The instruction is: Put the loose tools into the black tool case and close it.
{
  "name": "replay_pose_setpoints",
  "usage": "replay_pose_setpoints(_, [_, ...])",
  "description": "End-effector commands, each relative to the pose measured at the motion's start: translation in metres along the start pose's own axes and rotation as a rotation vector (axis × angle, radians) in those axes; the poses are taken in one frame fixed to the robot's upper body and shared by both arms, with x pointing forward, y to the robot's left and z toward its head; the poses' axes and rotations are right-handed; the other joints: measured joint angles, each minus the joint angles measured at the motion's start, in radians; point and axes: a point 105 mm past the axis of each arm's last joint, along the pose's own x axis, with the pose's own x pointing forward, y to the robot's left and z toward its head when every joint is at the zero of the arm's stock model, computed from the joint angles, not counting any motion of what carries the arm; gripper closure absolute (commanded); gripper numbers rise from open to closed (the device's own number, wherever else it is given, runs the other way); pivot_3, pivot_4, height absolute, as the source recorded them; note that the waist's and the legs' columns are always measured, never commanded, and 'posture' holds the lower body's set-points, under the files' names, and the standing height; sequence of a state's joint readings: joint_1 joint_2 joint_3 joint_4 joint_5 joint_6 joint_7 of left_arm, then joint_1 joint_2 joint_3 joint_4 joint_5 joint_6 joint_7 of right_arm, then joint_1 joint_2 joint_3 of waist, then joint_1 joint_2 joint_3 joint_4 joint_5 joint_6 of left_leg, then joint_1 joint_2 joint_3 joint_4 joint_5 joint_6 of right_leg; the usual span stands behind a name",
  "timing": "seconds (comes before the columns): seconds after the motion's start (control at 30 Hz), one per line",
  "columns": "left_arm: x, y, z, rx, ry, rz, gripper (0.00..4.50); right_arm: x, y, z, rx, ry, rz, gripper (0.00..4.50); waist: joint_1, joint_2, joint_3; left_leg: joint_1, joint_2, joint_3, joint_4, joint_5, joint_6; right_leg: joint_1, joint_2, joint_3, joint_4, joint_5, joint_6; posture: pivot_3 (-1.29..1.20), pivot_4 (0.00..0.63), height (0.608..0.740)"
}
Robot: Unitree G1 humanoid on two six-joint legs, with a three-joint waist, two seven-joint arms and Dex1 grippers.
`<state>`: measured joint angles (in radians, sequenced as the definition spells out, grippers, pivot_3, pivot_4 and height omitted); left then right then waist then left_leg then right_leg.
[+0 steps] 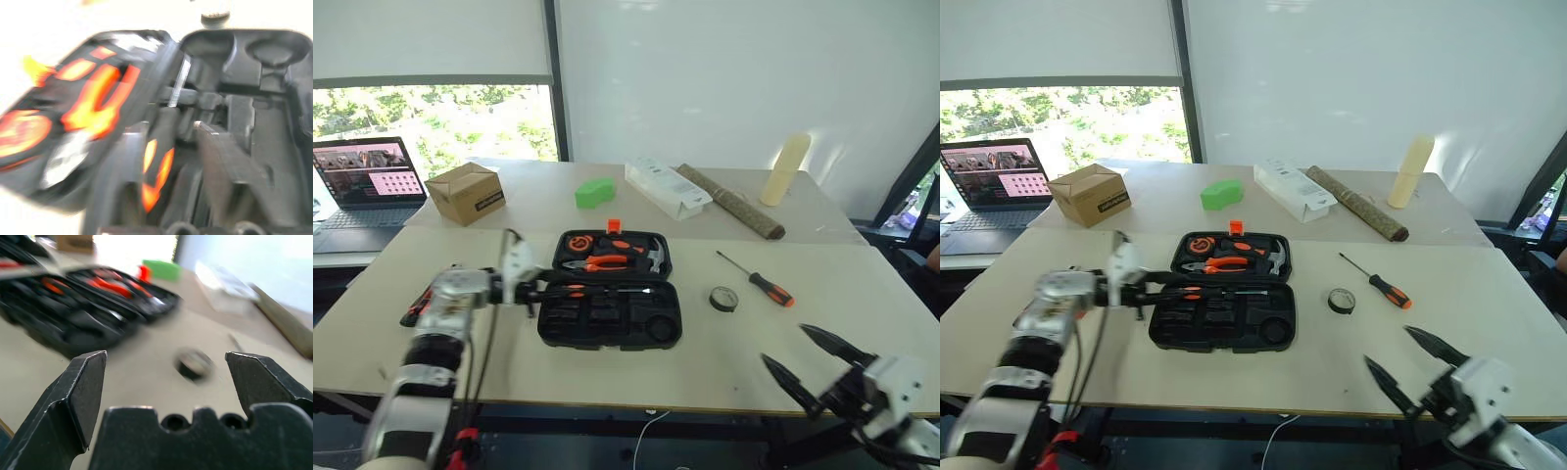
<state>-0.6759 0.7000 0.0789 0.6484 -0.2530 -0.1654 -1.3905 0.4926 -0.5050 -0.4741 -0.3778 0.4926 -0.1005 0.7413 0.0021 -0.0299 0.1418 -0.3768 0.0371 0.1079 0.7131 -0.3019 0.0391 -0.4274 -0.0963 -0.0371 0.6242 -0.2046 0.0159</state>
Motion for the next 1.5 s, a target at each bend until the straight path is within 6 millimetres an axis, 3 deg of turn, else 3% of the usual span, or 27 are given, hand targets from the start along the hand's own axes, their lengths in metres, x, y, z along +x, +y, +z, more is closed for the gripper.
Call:
replay_pose_setpoints(0.03, [-0.036,-0.015,-0.014,-0.079,0.028,-0.036,1.07,-0.019,-0.019,0.002,-0.033,-0.004,-0.1,0.0,-0.004,0.002,0.0,0.003,0.0,0.001,-0.001,0.0,0.0,0.002,-0.001,0.001,0.0,0.0,0.0,0.0,0.15,0.74])
replay_pose_setpoints(0.13, [-0.059,-0.022,-0.024,-0.141,0.052,-0.014,0.08,-0.021,-0.03,0.001,-0.025,0.007,-0.141,0.0,-0.003,0.003,0.001,0.006,0.001,0.002,-0.002,-0.002,0.002,0.004,-0.002,0.001,0.0,-0.005,0.006,0.0,0.15,0.74])
replay_pose_setpoints(0.3, [-0.052,-0.026,-0.012,-0.16,-0.012,-0.028,0.08,0.022,-0.051,0.029,-0.007,0.044,-0.112,0.0,0.003,0.003,0.001,0.005,0.002,0.002,0.001,-0.001,0.001,0.004,-0.004,0.002,0.0,-0.004,0.004,0.0,0.15,0.74])
replay_pose_setpoints(0.43, [-0.035,-0.03,-0.003,-0.168,-0.059,-0.055,0.08,0.077,-0.067,0.043,0.027,0.233,-0.053,0.0,-0.003,0.003,0.001,0.006,0.001,0.004,0.0,0.0,0.001,0.003,-0.004,0.003,0.001,-0.001,-0.006,0.0,0.15,0.74])
replay_pose_setpoints(0.63, [-0.013,-0.031,0.007,-0.176,-0.115,-0.063,0.08,0.143,-0.096,0.046,-0.02,0.527,-0.075,0.0,-0.015,0.003,0.001,-0.004,0.0,0.002,-0.002,0.001,0.001,-0.006,0.001,0.002,0.001,0.001,-0.003,0.0,0.15,0.74])
replay_pose_setpoints(0.8, [-0.002,-0.038,0.014,-0.191,-0.144,-0.096,0.08,0.174,-0.118,0.017,-0.042,0.738,-0.033,0.0,-0.014,0.003,0.001,-0.016,-0.002,0.003,-0.001,0.001,0.001,-0.015,0.001,0.0,0.0,0.002,-0.002,0.0,0.15,0.74])
replay_pose_setpoints(1.03, [-0.006,-0.046,0.017,-0.198,-0.147,-0.108,0.08,0.186,-0.121,0.004,-0.072,0.883,0.058,0.0,-0.02,0.004,0.001,-0.032,-0.006,0.004,0.0,0.003,-0.002,-0.028,-0.003,0.0,-0.005,0.004,0.007,0.0,0.15,0.74])
replay_pose_setpoints(1.17, [-0.01,-0.05,0.014,-0.21,-0.137,-0.114,0.0,0.185,-0.123,-0.001,-0.09,0.921,0.072,1.05,-0.02,0.004,0.001,-0.033,-0.005,0.008,-0.001,0.003,-0.002,-0.029,-0.004,-0.002,-0.007,0.004,0.007,0.0,0.15,0.74])
replay_pose_setpoints(1.4, [-0.016,-0.054,0.014,-0.212,-0.12,-0.125,0.0,0.187,-0.116,-0.001,-0.062,0.924,0.137,3.49,-0.024,0.005,0.002,-0.033,-0.005,0.01,0.0,0.004,-0.005,-0.028,-0.003,-0.002,-0.005,0.004,0.007,0.0,0.15,0.74])
replay_pose_setpoints(1.5, [-0.017,-0.055,0.014,-0.206,-0.12,-0.117,0.0,0.204,-0.113,0.022,-0.139,0.773,0.182,3.54,-0.025,0.006,0.002,-0.031,-0.005,0.01,0.001,0.005,-0.006,-0.028,-0.003,-0.001,-0.001,0.004,0.007,0.0,0.15,0.74])
